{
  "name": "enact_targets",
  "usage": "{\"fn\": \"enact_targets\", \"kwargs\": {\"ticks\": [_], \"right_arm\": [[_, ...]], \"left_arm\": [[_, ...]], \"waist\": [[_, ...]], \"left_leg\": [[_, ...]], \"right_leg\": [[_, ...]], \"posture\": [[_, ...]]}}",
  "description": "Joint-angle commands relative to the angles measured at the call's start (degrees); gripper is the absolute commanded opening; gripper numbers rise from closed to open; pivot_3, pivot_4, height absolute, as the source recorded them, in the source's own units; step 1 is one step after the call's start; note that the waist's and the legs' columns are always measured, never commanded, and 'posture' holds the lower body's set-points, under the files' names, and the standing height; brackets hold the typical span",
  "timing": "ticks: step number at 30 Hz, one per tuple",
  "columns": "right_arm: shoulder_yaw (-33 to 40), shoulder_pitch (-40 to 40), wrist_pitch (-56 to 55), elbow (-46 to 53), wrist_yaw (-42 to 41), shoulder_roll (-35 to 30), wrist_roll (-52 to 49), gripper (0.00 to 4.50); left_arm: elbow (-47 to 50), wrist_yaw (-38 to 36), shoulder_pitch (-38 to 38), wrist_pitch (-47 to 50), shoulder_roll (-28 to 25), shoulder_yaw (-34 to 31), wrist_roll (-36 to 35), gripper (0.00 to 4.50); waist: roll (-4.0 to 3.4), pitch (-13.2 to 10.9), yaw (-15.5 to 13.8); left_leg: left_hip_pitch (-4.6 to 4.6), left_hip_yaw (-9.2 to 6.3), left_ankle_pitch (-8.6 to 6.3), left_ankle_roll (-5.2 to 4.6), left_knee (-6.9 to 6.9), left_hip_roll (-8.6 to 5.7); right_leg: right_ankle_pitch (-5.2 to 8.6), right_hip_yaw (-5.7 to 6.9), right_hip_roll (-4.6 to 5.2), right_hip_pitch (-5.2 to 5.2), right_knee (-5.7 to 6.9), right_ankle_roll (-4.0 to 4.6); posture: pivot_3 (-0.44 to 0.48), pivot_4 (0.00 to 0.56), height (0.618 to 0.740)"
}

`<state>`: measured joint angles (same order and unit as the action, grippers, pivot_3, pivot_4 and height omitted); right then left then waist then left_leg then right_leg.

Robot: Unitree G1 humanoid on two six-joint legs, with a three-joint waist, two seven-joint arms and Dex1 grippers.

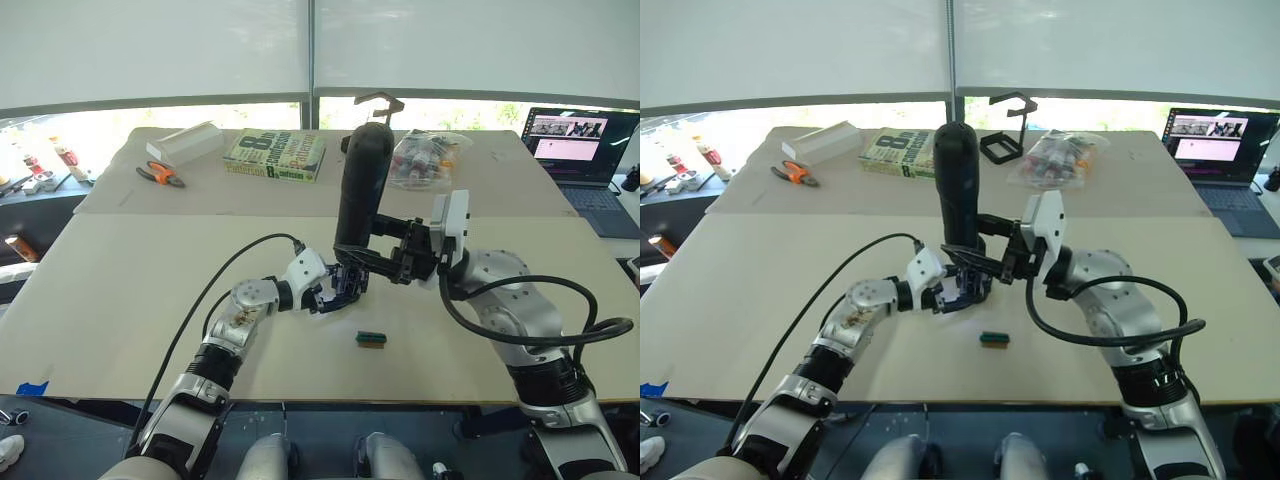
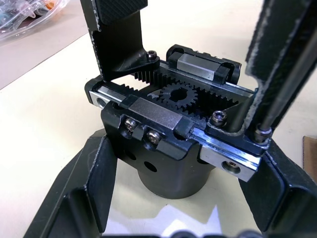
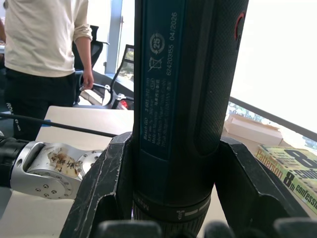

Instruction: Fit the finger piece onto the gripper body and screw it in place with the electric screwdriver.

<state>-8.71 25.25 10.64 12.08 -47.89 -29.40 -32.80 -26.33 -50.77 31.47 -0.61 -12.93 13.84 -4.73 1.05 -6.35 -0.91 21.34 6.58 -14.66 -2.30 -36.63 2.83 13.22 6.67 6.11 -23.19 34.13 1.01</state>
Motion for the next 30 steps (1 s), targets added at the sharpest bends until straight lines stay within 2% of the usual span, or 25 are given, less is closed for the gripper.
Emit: {"fn": "enact_targets", "kwargs": {"ticks": [1,16,24,28,30], "right_arm": [[-4.54,-5.39,8.22,-7.05,2.52,-1.96,7.55,1.92],[-4.41,-4.07,7.14,-6.65,2.77,-3.36,8.75,1.92],[-0.67,0.11,10.56,5.62,3.47,-4.25,1.58,1.92],[4.49,2.74,12.45,12.21,3.02,-2.44,-7.42,1.92],[5.40,3.39,12.45,12.59,3.30,-1.92,-7.26,1.92]], "left_arm": [[1.36,1.18,1.06,-0.51,-0.56,-1.51,0.00,2.97],[1.42,1.13,1.05,-0.46,-0.56,-1.45,0.04,2.97],[1.32,0.83,0.70,-0.36,-1.11,-1.26,0.29,2.97],[0.93,0.40,0.18,-0.26,-1.21,-0.62,0.71,2.97],[0.50,0.40,-0.03,-0.17,-1.03,-0.38,0.88,2.97]], "waist": [[0.00,0.00,-0.02],[0.02,-0.04,-0.05],[-0.29,-0.50,-0.21],[-0.30,-0.65,-0.45],[-0.29,-0.69,-0.50]], "left_leg": [[0.00,0.00,0.00,0.00,0.00,0.00],[0.00,0.00,-0.01,0.01,0.00,-0.01],[0.19,0.00,-0.01,0.01,0.00,-0.01],[0.70,0.01,0.02,-0.02,0.00,-0.04],[0.96,0.05,0.09,-0.12,-0.01,-0.05]], "right_leg": [[0.00,0.27,0.19,0.01,0.00,0.00],[-0.05,0.58,0.33,0.01,-0.02,-0.09],[-0.06,0.61,0.34,-0.13,-0.04,-0.12],[-0.22,0.69,0.31,-0.56,-0.03,-0.33],[-0.50,0.69,0.28,-0.82,-0.02,-0.60]], "posture": [[0.000,0.150,0.740],[0.000,0.150,0.740],[0.000,0.150,0.740],[0.000,0.150,0.740],[0.000,0.150,0.740]]}}
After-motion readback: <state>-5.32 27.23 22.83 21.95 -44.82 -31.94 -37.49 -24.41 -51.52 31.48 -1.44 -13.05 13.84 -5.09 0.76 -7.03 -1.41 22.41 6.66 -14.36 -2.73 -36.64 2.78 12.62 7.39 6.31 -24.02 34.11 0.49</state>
